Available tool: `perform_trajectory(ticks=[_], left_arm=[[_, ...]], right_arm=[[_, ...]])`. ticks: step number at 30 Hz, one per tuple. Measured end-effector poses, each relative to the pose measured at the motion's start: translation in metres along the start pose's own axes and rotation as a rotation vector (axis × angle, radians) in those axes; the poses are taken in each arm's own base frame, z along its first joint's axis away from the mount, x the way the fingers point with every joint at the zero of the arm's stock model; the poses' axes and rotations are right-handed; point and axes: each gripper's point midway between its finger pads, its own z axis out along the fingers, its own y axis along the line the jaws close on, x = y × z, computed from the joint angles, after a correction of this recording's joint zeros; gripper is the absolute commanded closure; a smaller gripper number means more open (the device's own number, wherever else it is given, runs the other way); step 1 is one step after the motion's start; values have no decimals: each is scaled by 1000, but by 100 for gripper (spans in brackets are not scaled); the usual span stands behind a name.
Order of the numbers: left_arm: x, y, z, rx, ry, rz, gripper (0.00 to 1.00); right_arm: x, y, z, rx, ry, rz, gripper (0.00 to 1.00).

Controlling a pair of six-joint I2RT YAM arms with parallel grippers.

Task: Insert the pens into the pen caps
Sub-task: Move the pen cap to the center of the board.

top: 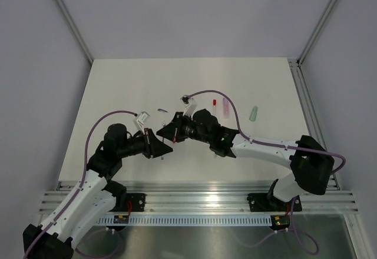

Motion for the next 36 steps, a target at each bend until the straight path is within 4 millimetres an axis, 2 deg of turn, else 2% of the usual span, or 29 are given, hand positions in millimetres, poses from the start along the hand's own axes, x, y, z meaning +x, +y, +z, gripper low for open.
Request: perform_trajectory(ticks=[2,3,4,6,8,12,14,18,21,23,26,31,34,36], left_arm=[[0,-5,-3,21,-2,31,100],[2,-5,-4,14,2,35,100],[2,-5,-7,6,0,45,100],[0,-6,-14,-22,-12,69,100],[-6,-11,-22,-47,-45,107,100],[-20,-18,-37,-94,-118,170,100],[-25,-15,-40,-122,-147,181,100],[-30,-8,-43,-170,-181,189,100],[-33,-12,-47,-165,-203,221,100],[-35,-18,-50,-146,-213,252,100],[-40,-36,-59,-102,-237,325,100],[-47,-61,-78,-52,-304,442,100],[-48,-65,-84,-48,-335,465,100],[-50,-63,-87,-62,-358,469,100]], right_arm=[[4,-1,3,0,15,7,90],[6,-1,4,-2,22,2,84],[7,2,4,-6,29,-1,69],[5,7,5,-13,39,-20,59],[1,14,5,-23,48,-54,52],[-13,34,0,-84,66,-137,52],[-22,34,-11,-106,78,-171,53],[-60,4,-30,-53,54,-229,66],[-77,-20,-28,19,78,-267,71],[-83,-34,-15,64,113,-299,72],[-87,-59,15,125,177,-350,73],[-74,-119,61,253,307,-421,73],[-66,-151,80,322,385,-453,72],[-68,-166,94,359,403,-472,71]])
